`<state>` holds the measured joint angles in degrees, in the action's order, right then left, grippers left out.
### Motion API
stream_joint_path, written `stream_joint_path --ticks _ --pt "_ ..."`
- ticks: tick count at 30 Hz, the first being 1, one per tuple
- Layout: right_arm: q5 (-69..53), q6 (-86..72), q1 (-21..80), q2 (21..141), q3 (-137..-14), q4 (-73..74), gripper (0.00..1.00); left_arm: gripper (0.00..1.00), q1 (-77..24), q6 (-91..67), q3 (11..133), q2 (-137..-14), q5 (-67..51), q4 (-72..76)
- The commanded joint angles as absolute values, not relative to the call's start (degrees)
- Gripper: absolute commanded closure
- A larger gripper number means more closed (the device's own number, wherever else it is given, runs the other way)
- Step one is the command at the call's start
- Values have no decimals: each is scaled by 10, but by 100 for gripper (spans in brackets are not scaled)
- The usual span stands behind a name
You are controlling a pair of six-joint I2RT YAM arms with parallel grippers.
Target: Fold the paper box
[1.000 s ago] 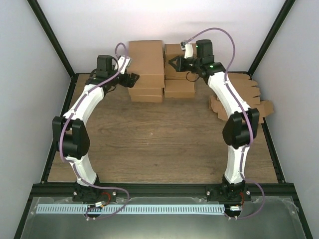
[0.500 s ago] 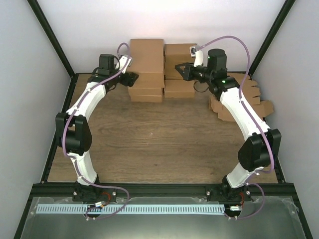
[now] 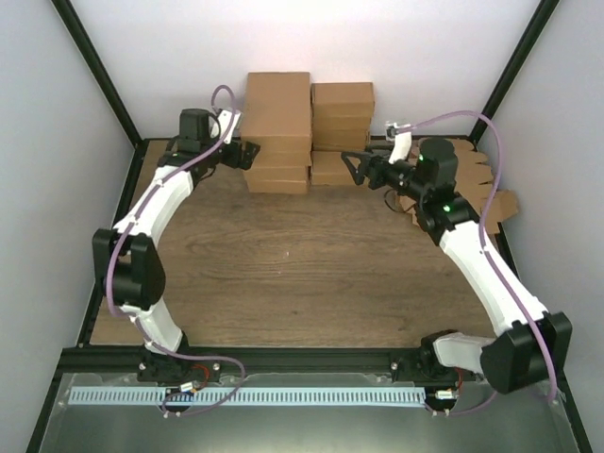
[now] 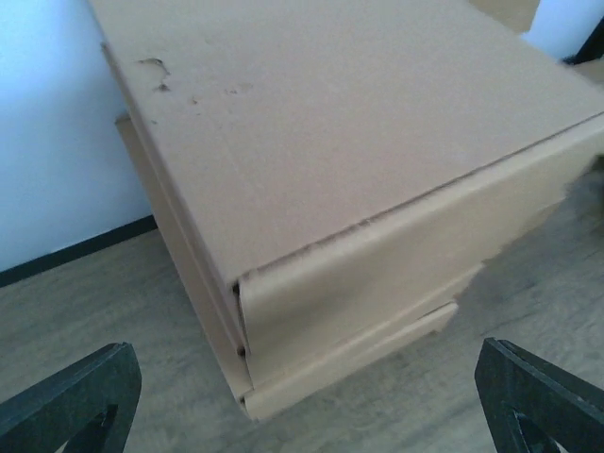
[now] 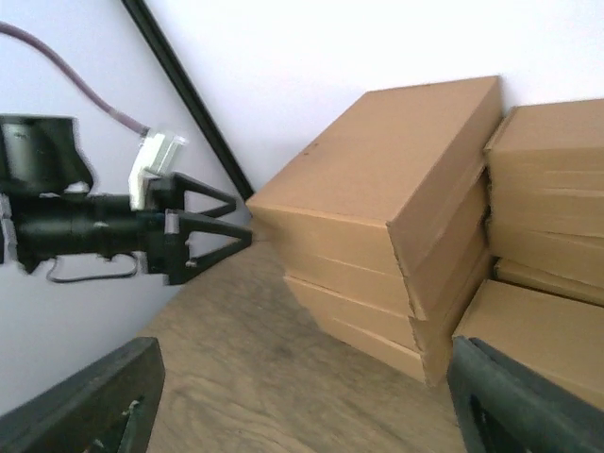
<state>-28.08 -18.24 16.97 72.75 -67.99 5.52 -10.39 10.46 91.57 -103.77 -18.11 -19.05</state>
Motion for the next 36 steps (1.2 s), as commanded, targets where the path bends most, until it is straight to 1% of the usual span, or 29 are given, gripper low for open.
stream_joint_path --ticks 1,4,6,7,9,11,15,16,18,20,23,25,29,33,36 --pt "-196 -168 168 646 -608 -10 9 0 -106 20 833 -911 -155 -130" --pt "-165 -174 169 594 -547 -36 7 0 -109 -55 752 -839 -132 -84" --pt "-157 -173 169 560 -495 -62 1 0 -113 -82 684 -783 -123 -45" --pt "-150 -173 169 549 -472 -73 0 0 -116 -92 647 -757 -114 -29" --pt "-126 -168 169 533 -430 -90 0 0 -119 -103 581 -707 -91 -5" --pt "-100 -150 169 525 -385 -114 0 0 -120 -119 527 -670 -43 -2" --pt "-106 -69 169 500 -283 -211 0 0 -121 -107 412 -615 29 37" --pt "-99 -54 169 494 -262 -233 0 0 -121 -113 389 -597 67 50" --pt "-67 -42 169 490 -226 -276 0 0 -120 -117 344 -571 122 86" --pt "-41 -35 166 496 -200 -321 0 0 -120 -102 301 -551 145 146" --pt "-23 -27 155 536 -190 -349 0 0 -121 -58 248 -554 156 232" --pt "-15 -23 136 568 -184 -372 0 0 -121 -34 233 -579 194 265" --pt "-35 -45 52 637 -147 -470 2 0 -112 -3 218 -662 251 345" --pt "-32 -6 36 716 -143 -528 3 0 -77 -4 213 -728 224 407" --pt "-36 -6 30 771 -126 -622 3 0 -53 -10 204 -764 203 454"
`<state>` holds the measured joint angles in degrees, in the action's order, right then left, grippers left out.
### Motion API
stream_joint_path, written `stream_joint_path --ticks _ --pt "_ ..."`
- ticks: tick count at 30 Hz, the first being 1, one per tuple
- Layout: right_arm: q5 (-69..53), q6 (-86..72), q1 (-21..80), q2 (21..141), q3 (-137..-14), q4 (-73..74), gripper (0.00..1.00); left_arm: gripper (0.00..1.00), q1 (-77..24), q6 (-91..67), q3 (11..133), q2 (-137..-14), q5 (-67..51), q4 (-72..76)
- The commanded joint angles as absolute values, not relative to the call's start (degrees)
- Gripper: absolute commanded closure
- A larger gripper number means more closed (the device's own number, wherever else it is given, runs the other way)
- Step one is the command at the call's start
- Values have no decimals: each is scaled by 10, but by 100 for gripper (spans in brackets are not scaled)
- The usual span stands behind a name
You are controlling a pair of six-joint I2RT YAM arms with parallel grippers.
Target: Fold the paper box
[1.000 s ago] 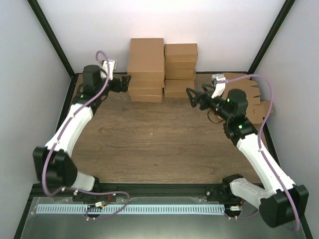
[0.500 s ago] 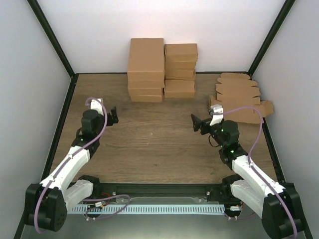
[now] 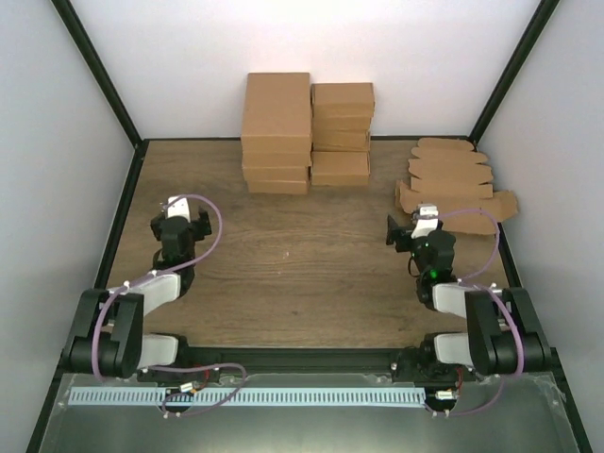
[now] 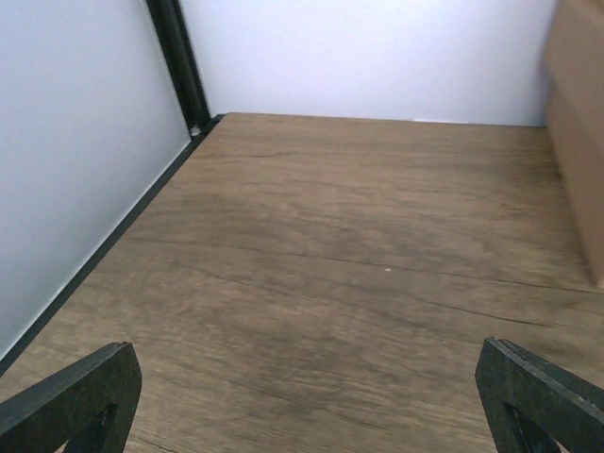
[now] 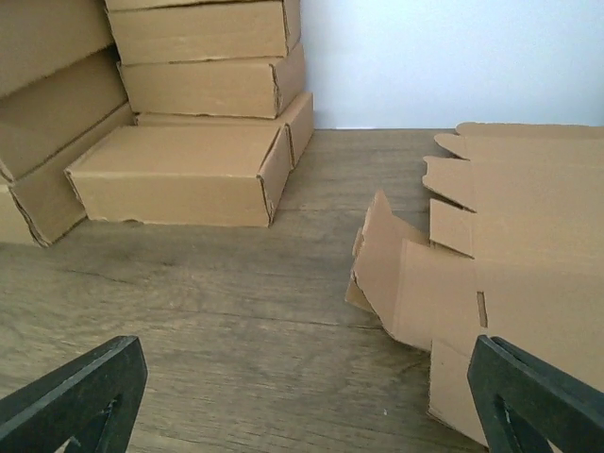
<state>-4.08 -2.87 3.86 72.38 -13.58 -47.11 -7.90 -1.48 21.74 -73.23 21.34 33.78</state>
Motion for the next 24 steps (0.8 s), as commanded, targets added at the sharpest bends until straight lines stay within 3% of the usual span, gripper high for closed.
stream_joint_path --ticks 1,8,13,24 --pt "-48 1 29 784 -140 -617 3 0 -50 -10 198 -771 201 474" --pt "-85 2 8 879 -141 -708 5 0 -38 6 171 -818 176 579" --pt "-77 -10 1 880 -143 -701 0 0 -22 -4 184 -867 150 601" --pt "-77 -10 1 878 -143 -699 0 0 -1 -4 175 -879 87 620"
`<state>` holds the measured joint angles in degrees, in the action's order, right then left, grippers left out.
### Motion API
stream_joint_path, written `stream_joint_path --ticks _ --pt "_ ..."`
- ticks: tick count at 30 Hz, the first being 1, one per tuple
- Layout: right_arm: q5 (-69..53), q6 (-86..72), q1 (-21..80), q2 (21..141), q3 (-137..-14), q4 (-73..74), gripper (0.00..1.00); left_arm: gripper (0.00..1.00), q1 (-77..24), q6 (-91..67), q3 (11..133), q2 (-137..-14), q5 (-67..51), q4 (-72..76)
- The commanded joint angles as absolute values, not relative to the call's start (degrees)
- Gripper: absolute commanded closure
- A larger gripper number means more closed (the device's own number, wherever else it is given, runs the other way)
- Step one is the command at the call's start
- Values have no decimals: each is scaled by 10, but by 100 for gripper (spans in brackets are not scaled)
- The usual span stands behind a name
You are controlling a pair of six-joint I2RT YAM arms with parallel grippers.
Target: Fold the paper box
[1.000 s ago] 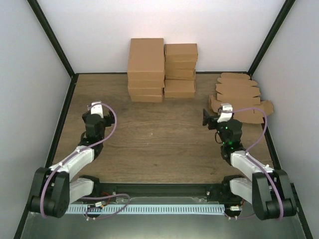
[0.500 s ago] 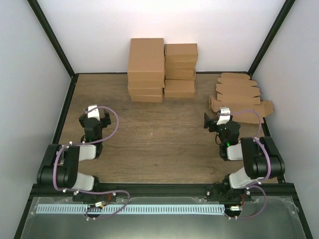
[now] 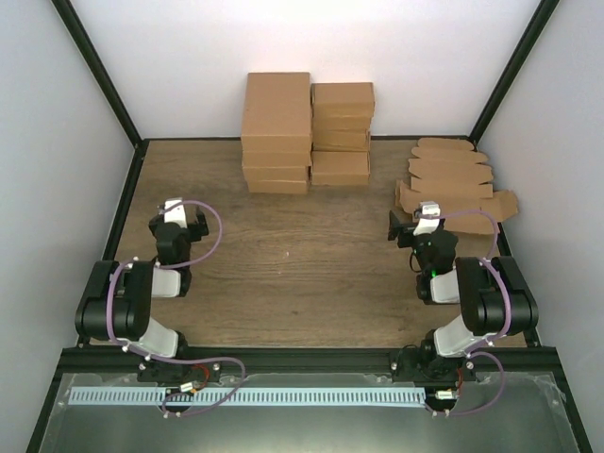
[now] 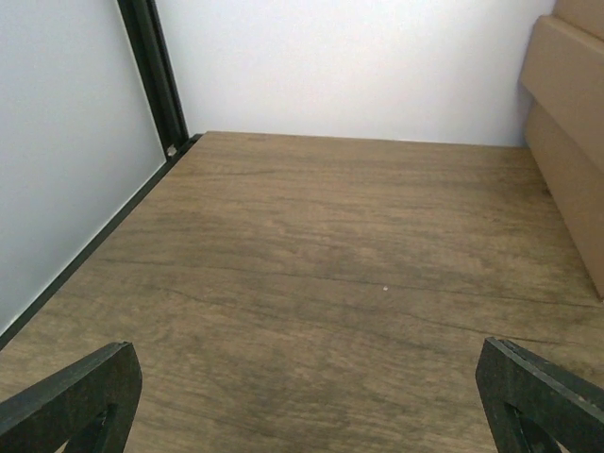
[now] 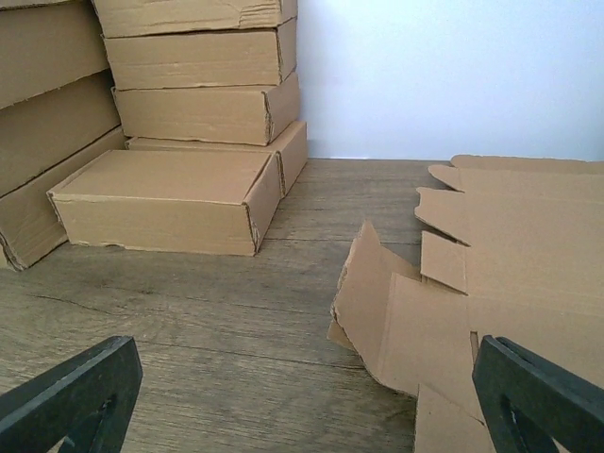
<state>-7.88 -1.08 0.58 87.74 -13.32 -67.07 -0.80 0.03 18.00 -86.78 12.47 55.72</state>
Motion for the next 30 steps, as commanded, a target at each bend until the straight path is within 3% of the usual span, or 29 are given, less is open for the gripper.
stream_joint_path --ticks 1,30 --pt "-77 -10 1 877 -142 -698 0 0 -1 -1 171 -884 81 636" --pt "-77 -10 0 879 -145 -693 0 0 -1 2 167 -884 76 643"
